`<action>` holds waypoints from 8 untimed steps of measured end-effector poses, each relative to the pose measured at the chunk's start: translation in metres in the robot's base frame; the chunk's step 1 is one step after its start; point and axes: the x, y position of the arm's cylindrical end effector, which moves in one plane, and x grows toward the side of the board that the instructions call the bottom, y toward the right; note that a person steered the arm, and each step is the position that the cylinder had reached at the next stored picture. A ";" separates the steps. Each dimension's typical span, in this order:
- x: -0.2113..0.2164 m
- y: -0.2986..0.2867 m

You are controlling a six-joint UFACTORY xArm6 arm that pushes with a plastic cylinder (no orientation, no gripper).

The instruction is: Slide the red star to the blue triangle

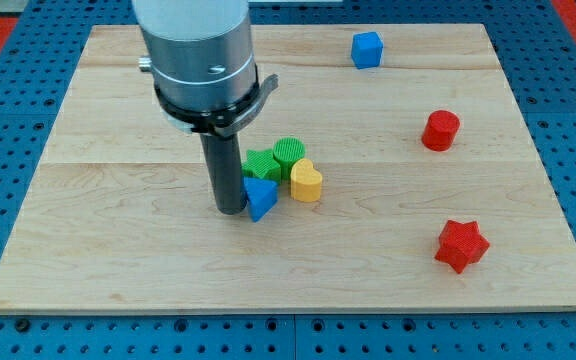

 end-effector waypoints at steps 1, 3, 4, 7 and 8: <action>0.000 0.006; 0.044 0.034; 0.065 0.111; 0.074 0.310; 0.070 0.286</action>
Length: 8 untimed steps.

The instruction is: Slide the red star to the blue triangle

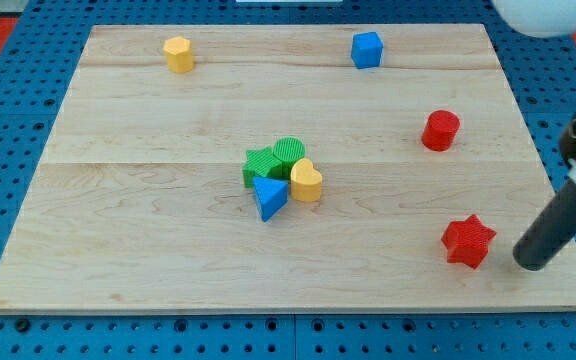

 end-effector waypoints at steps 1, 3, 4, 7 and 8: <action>0.000 -0.026; -0.033 -0.055; -0.036 -0.101; -0.036 -0.146; -0.036 -0.185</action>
